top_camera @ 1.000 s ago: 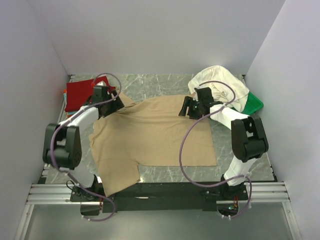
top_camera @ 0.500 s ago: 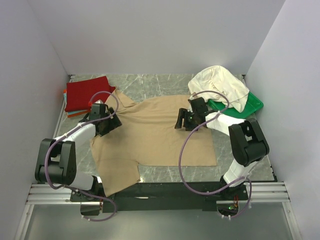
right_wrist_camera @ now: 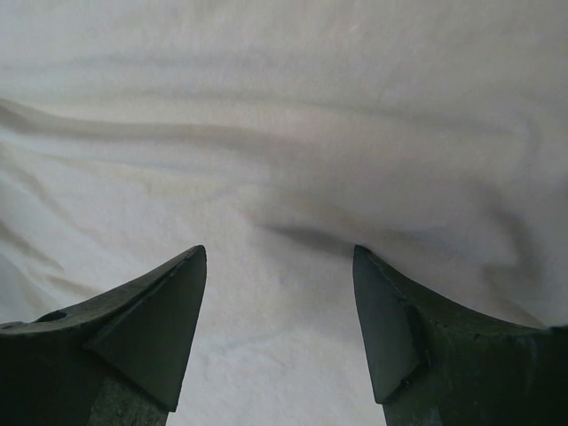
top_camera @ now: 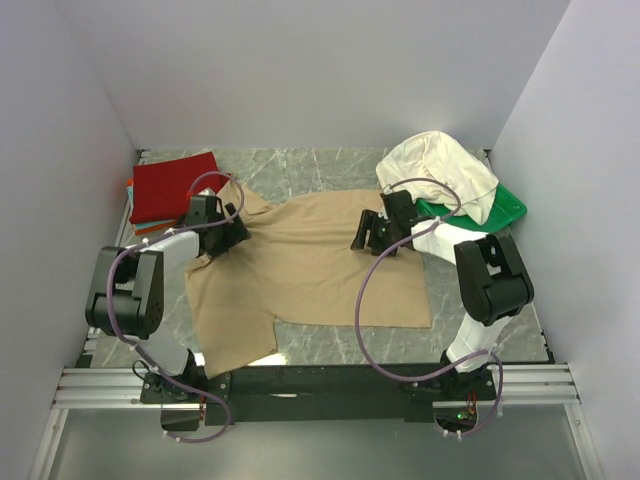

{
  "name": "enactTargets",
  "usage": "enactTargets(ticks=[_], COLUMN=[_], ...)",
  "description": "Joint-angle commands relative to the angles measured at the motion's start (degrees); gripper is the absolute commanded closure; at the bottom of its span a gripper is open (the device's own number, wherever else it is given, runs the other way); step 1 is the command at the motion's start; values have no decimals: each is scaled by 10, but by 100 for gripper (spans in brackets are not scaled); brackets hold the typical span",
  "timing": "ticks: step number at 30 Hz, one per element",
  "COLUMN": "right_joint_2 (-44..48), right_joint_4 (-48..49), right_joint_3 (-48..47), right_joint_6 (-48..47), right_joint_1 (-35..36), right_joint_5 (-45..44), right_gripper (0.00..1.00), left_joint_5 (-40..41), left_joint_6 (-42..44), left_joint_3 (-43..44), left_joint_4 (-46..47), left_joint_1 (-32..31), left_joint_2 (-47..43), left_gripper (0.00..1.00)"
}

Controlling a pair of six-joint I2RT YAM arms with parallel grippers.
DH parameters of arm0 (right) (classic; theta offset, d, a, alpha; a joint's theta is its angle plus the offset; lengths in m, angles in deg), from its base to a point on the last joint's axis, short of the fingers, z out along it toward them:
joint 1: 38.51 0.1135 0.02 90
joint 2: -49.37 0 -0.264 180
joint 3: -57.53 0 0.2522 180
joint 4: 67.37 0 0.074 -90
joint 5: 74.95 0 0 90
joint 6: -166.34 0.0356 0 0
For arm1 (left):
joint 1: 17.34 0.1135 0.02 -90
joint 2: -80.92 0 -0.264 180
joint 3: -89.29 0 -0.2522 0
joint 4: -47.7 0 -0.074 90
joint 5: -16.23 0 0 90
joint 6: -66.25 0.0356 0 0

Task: Fold and stack the t-shirts
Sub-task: Fold the tshirt

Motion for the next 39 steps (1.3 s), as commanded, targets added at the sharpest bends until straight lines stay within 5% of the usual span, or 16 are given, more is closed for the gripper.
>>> enactTargets(ticks=[1, 25, 39], right_joint_2=[-31, -143, -71], right_joint_4=[-20, -89, -94], right_joint_3=[-5, -183, -191], right_joint_6=[-3, -30, -38], right_joint_1=[-25, -87, -88], right_joint_5=[-28, 6, 32], right_gripper=[26, 27, 26], left_joint_5=[-13, 3, 85], left_joint_6=[16, 56, 54], left_joint_3=[22, 251, 203], left_joint_4=[-5, -58, -92], left_joint_1=[4, 3, -38], left_joint_2=[48, 199, 38], left_gripper=[14, 15, 14])
